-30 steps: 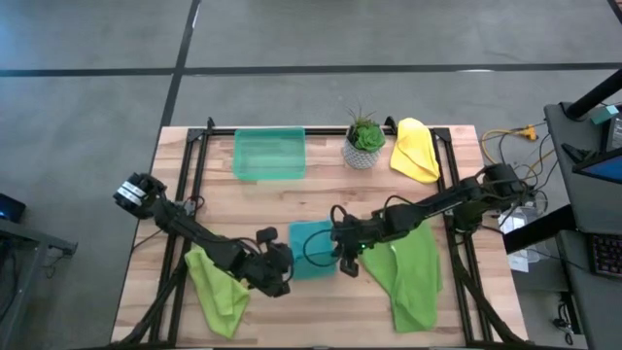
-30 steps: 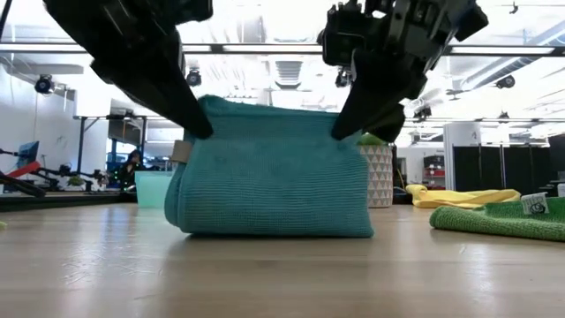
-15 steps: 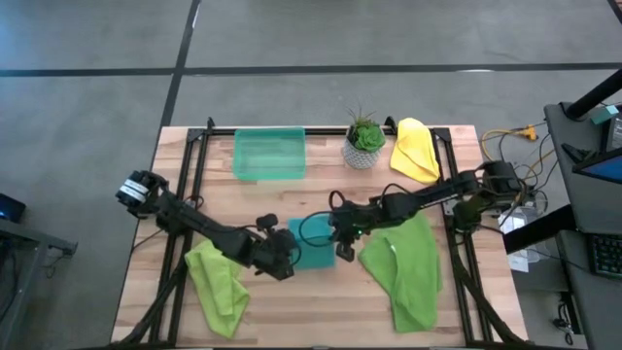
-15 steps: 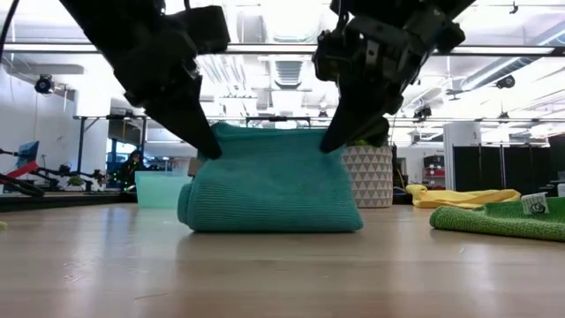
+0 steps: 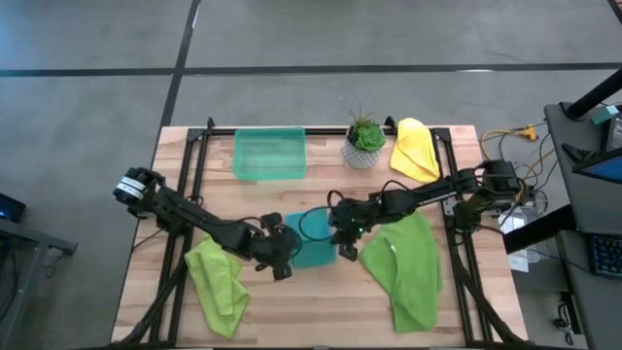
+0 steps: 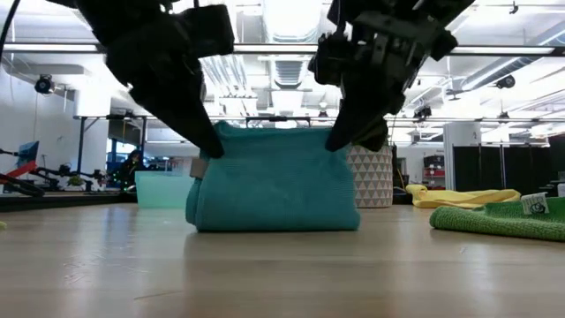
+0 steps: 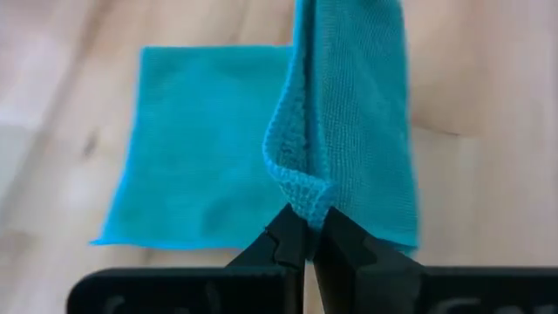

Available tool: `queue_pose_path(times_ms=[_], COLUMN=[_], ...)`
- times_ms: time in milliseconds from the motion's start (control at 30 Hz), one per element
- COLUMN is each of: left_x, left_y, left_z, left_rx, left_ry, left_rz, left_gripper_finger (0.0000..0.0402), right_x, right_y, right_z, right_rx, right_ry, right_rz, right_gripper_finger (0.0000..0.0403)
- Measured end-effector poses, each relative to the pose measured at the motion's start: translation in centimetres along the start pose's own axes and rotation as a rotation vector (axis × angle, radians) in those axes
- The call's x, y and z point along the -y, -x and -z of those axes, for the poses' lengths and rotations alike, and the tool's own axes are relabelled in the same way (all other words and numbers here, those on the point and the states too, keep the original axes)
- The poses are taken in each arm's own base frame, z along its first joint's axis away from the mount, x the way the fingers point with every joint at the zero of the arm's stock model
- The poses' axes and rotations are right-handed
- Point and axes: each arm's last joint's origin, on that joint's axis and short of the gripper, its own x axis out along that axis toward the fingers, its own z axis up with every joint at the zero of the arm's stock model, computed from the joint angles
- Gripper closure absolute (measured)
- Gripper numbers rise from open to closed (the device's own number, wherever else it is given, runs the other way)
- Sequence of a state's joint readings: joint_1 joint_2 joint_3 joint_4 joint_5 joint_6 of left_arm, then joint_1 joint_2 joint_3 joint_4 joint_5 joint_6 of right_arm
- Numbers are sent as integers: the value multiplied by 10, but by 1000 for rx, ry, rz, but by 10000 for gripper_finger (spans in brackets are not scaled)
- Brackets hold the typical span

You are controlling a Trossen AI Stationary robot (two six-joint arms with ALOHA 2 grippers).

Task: Fold microfiber towels
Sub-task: Fold the blue microfiber cloth

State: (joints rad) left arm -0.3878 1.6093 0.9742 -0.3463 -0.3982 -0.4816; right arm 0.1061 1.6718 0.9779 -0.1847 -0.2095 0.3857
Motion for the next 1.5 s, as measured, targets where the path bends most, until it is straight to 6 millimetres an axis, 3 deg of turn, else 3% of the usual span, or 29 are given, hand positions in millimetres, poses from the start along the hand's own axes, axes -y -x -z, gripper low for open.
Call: queue_pose_path(times_ms=[200,367,500,800,967,1500], left_x=[0,5,11,27,25,22], left_y=[2,1,4,-4,-6,-9], left_z=[13,28,26,37,40,42], left_rx=[98,166,222,101,149,161], left_ry=[70,180,189,246,286,276], left_rz=[332,507,726,898,793,704], left_gripper_finger=[401,401,401,401,401,401], right_x=[-27,-49,-68,-103,-95,-71], right_y=[-5,-7,-4,-3,-3,-2], right_z=[11,19,23,37,34,18], right_rx=[-44,-69,-93,-154,-131,-74], right_ry=[31,1,-5,40,19,-4], right_rz=[-102,-195,-292,-381,-325,-254], right_gripper_finger=[394,394,394,394,394,394])
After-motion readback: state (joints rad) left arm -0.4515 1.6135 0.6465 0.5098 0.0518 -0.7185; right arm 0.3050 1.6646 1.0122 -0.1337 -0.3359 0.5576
